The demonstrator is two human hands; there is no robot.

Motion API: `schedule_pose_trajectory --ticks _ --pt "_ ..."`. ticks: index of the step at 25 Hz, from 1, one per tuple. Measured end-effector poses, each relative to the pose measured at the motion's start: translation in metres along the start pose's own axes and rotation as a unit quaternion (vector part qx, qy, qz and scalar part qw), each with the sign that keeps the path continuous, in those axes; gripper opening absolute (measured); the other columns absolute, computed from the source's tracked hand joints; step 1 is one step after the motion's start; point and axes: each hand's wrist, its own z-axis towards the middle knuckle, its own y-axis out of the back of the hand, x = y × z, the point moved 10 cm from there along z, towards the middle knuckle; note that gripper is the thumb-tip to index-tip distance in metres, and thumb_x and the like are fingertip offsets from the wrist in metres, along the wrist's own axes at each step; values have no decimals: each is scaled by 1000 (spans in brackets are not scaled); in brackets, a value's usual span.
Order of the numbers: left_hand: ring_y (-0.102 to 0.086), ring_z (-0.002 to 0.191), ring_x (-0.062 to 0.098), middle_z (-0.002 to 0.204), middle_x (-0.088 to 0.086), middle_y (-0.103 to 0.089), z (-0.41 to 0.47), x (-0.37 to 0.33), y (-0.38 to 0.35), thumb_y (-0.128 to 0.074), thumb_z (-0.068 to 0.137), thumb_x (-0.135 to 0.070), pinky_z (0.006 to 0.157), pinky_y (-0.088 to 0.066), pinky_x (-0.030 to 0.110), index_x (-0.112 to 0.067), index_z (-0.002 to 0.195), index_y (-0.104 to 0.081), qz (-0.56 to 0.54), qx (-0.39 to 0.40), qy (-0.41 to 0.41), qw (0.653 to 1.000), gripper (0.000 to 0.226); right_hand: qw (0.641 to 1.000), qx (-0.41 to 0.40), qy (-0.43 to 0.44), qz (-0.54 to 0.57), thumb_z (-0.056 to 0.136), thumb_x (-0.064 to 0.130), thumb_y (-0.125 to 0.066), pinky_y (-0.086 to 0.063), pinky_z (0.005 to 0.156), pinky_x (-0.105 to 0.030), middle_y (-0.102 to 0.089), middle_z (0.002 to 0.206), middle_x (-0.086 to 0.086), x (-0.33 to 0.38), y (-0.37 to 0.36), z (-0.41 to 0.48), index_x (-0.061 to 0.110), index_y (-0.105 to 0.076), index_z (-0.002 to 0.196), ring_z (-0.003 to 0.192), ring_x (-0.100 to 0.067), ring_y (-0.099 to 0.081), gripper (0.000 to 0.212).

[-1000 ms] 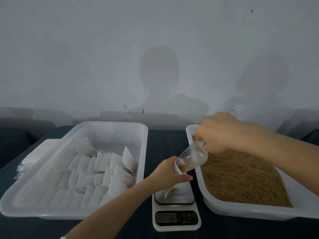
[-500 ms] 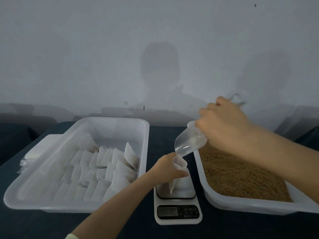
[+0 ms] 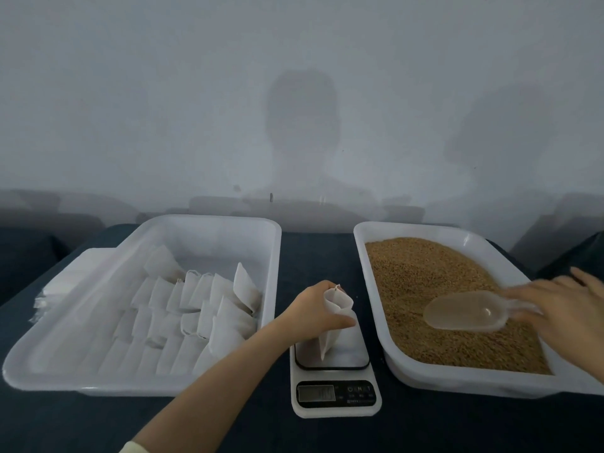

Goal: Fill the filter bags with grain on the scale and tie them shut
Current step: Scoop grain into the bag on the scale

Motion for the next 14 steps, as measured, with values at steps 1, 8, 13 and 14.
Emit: schedule_pose_trajectory --ticks 1,8,13,14 --pt "-58 89 7 100 -15 -56 0 0 0 -77 72 -42 67 -44 14 -33 113 -47 0 1 0 1000 52 1000 -6 10 -2 56 21 -87 -33 98 -56 -71 87 5 4 -5 -2 33 -71 93 82 -26 -64 42" --pt "-57 90 7 100 -15 -55 0 1 -1 -78 73 -41 68 -45 14 -31 117 -48 -2 2 7 1000 53 995 -45 64 66 44 18 -92 -27 92 -46 -71 79 5 62 1 -5 26 -76 84 77 -25 -66 45" --pt "-56 90 8 99 -15 -54 0 0 0 -77 75 -41 67 -44 13 -31 118 -47 6 1 8 1000 53 986 6 26 162 59 22 -86 -31 92 -44 -69 88 11 58 -23 -6 29 -74 95 86 -20 -61 38" --pt "-56 90 8 99 -15 -53 0 0 0 -76 75 -40 67 -44 13 -31 117 -47 7 2 9 1000 52 983 27 15 180 65 25 -83 -31 94 -44 -68 91 13 55 -30 -6 31 -73 99 90 -17 -59 36"
